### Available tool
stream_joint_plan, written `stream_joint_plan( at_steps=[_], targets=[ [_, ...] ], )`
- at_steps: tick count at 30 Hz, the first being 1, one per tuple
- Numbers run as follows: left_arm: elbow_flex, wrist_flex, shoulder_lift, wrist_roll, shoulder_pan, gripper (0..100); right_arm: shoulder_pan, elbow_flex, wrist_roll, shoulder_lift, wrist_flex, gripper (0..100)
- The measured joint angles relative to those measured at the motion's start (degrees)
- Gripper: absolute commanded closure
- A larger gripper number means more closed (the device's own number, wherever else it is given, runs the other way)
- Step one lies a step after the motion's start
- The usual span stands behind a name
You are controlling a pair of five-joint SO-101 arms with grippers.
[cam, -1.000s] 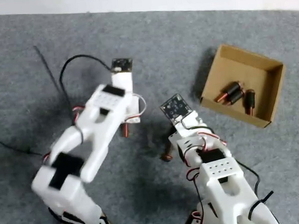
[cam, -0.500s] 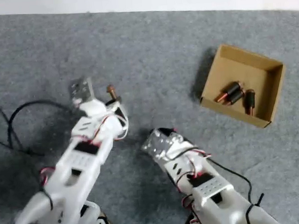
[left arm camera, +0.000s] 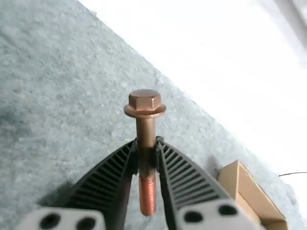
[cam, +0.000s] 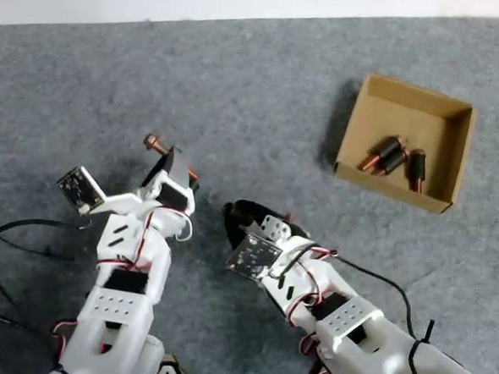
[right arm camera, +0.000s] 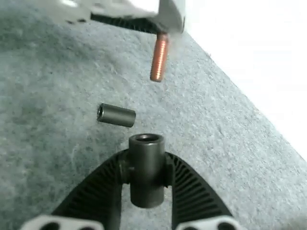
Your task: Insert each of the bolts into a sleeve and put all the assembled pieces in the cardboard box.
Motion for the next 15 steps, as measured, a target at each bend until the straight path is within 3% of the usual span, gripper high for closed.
stream_joint_plan(
  at_steps=[4,9,15],
  targets=[
    [0.26,0.00,-3.16,1.23,0.44,100,-0.26,0.00,0.00,0.00,-0.09,99.3],
    [0.26,0.00,-6.24,10.73,-0.88,100,-0.26,0.00,0.00,0.00,-0.09,99.3],
    [4.40,-0.18,-6.42,6.95,2.29,100,-0.26,0.00,0.00,0.00,-0.09,99.3]
  ],
)
